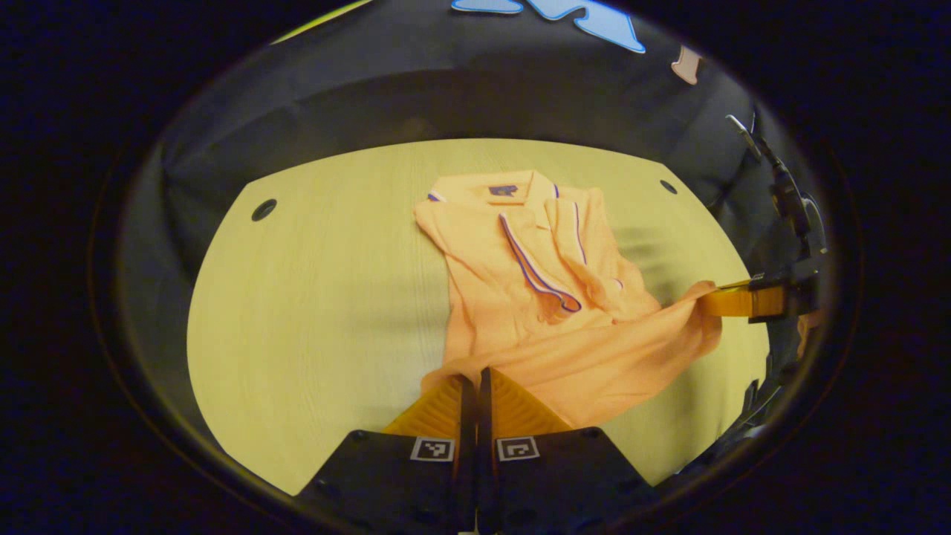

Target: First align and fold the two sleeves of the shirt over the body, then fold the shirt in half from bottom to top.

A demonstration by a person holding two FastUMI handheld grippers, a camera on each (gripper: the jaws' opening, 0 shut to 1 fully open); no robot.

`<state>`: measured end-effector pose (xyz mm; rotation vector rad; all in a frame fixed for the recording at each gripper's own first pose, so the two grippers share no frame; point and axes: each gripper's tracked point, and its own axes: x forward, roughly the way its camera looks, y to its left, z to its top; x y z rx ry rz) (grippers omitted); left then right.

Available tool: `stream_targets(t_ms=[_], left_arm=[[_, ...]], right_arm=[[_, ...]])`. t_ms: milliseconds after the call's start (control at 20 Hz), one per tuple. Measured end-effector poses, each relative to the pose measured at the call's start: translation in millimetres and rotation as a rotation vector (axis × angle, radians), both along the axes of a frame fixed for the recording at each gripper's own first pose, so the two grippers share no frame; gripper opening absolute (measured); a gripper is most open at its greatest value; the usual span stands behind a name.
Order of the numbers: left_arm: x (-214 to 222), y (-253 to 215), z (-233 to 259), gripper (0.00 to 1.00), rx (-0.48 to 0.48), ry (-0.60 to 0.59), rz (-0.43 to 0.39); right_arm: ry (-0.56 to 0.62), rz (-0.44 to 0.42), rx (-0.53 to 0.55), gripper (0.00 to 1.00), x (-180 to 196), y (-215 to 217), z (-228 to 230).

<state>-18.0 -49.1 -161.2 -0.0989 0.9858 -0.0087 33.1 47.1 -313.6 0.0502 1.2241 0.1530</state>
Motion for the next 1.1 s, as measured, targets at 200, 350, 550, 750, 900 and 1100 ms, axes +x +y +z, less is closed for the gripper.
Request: stream_targets(t_ms=[200, 350, 550, 750, 900, 1100], left_arm=[[50, 6, 0, 0.07, 0.006, -0.036, 0.009], [78, 12, 4, 0.07, -0.016, -0.059, 0.026], [120, 24, 1, 0.06, -0.025, -0.096, 0.054], [161, 39, -4, 0.06, -0.025, -0.135, 0.072], [191, 47, -12, 0.06, -0.023, -0.159, 0.075], [223, 53, -19, 0.06, 0.014, -0.196, 0.039]], right_arm=[[-0.053, -0.023, 0.023, 0.00, 51, 6, 6], [-0.081, -0.038, 0.045, 0.00, 83, 15, 5], [-0.108, -0.070, 0.077, 0.00, 118, 23, 0], [-0.146, -0.098, 0.086, 0.00, 159, 24, -7], [-0.211, -0.105, 0.079, 0.00, 200, 24, -4], [-0.233, -0.142, 0.108, 0.00, 229, 35, -19]])
